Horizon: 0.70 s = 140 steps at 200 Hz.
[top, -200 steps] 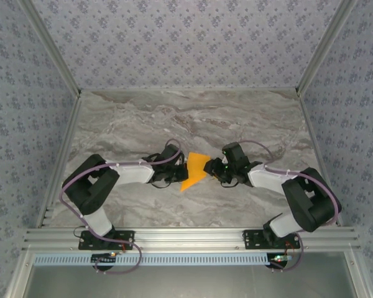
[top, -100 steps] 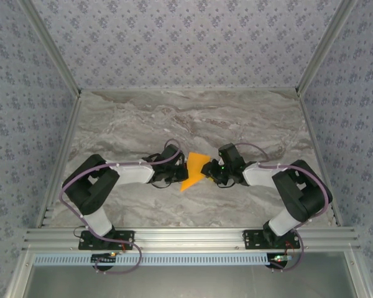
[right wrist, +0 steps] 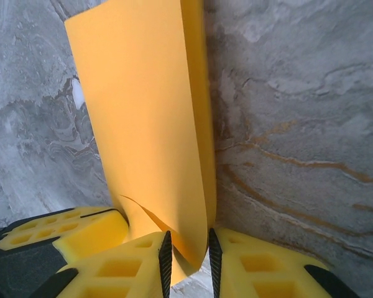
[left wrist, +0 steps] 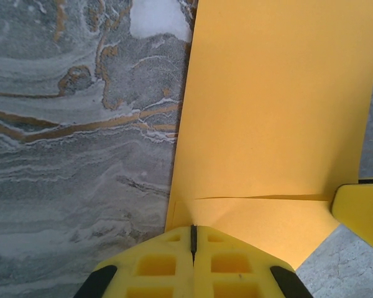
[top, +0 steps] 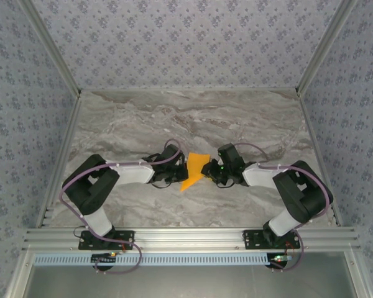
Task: Fold a paper plane with a square sheet of paper (pick it up from the middle)
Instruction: Third fold the triangle at the center of the table.
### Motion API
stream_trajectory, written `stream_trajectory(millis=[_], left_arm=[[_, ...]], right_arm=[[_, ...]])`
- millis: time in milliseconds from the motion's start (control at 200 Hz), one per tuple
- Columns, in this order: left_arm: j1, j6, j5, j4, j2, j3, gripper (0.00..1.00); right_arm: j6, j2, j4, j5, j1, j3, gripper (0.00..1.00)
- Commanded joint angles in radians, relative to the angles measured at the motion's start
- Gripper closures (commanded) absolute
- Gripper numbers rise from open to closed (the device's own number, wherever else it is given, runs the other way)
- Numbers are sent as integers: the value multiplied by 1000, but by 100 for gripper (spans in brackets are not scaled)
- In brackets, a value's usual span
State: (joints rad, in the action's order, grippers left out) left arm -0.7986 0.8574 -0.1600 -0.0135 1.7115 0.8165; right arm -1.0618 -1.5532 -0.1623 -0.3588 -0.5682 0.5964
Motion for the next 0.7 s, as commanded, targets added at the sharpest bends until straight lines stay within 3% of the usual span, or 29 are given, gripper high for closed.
stream_trajectory(millis=[0, 320, 695], left_arm=[[-3, 0, 45, 78, 26, -13, 100], [-2, 0, 44, 79, 27, -10, 100], [-2, -1, 43, 83, 25, -8, 100]], right_arm=[[9, 37, 58, 47, -6, 5, 71], [10, 25, 40, 28, -7, 7, 71], [-25, -32, -74, -46, -7, 9, 78]])
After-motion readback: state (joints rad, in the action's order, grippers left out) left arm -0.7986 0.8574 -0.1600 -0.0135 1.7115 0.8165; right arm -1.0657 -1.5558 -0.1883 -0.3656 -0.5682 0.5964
